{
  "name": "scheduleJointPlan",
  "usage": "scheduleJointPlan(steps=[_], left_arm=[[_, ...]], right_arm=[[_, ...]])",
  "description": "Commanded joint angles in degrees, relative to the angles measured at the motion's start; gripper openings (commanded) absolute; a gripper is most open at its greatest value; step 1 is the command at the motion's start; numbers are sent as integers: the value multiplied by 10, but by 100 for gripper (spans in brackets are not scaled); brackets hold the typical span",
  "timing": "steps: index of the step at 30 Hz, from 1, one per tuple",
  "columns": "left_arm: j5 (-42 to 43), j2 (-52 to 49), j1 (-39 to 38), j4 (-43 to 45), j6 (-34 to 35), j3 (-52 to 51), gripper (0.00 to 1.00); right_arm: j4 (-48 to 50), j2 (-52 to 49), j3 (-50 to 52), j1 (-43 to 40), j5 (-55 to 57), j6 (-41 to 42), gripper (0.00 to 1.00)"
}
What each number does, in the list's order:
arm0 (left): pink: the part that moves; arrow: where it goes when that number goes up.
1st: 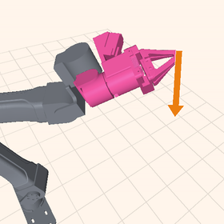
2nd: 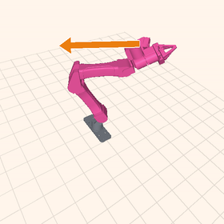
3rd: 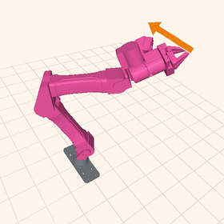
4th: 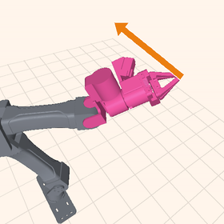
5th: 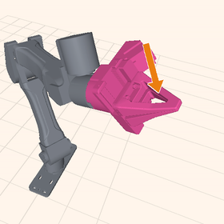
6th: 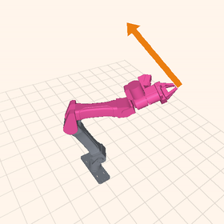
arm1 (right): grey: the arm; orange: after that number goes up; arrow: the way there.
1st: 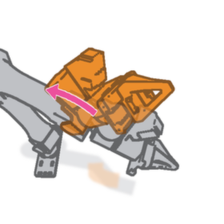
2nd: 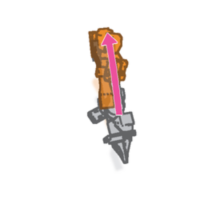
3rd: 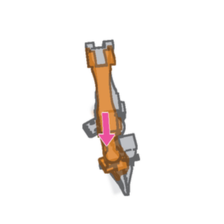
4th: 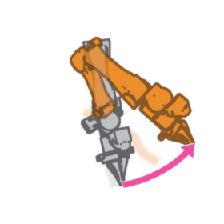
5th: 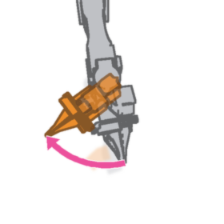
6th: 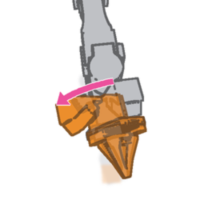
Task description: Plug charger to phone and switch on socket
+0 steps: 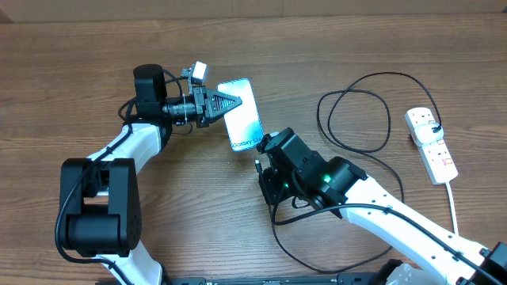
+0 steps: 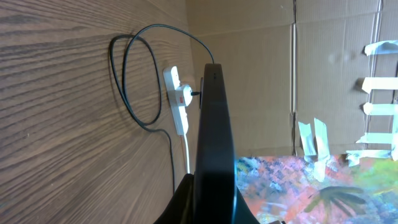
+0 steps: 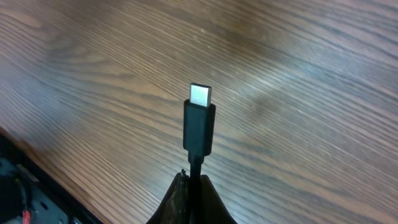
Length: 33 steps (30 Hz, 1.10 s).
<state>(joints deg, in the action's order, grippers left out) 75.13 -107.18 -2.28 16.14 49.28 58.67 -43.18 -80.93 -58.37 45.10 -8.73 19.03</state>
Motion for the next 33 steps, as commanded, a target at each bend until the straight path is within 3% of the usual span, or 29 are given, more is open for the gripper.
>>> scheduleJointPlan(steps=[1, 7, 14, 33], left_arm=[[8, -2, -4, 2, -24, 4, 4], [9, -2, -9, 2, -27, 4, 4], [14, -2, -9, 3, -30, 4, 4], [29, -2, -8, 4, -41, 4, 4]], right_arm=[[-11, 2, -47, 3, 19, -32, 4], [-20, -9, -66, 3, 15, -41, 4], [-10, -45, -66, 3, -64, -38, 4], [9, -58, -66, -33, -63, -26, 4]])
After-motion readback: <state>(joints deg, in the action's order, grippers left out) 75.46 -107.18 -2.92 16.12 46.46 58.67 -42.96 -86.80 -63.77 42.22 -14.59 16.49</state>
